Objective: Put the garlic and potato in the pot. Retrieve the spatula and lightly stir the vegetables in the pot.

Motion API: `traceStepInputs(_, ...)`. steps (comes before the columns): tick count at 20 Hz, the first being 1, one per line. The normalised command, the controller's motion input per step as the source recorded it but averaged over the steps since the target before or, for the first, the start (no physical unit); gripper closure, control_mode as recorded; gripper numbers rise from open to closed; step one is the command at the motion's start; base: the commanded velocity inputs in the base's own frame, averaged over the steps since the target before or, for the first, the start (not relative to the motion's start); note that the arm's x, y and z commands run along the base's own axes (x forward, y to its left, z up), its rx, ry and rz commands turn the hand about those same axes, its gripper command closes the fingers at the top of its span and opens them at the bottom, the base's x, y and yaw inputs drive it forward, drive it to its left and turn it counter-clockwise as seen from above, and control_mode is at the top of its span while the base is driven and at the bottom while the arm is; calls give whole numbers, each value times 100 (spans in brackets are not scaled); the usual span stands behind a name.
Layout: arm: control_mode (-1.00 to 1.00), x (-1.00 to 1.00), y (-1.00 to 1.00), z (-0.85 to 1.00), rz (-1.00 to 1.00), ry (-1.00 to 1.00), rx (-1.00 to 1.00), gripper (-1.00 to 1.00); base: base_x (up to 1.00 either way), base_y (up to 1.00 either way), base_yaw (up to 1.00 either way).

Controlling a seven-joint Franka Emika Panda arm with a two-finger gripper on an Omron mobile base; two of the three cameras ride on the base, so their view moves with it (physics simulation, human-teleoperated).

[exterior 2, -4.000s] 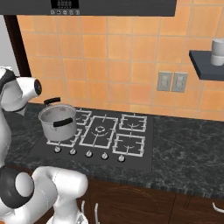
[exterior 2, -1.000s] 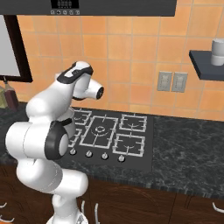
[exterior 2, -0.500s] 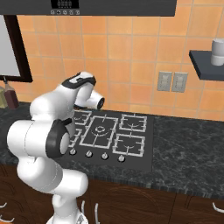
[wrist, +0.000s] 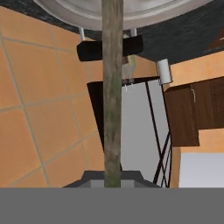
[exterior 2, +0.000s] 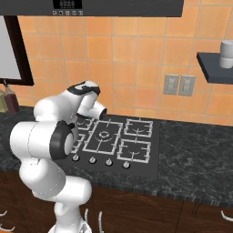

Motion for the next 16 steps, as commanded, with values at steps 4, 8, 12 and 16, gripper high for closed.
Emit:
traceStepInputs(4, -100, 0, 23, 7, 0, -9, 6, 100, 0, 0, 0)
traceStepInputs(8, -100, 0, 24, 24, 0, -8, 15, 100, 0, 0, 0)
traceStepInputs(12, -100, -6, 19, 6, 0, -2, 18, 100, 0, 0, 0)
traceStepInputs(16, -100, -22, 5, 2, 0, -2, 10, 100, 0, 0, 0)
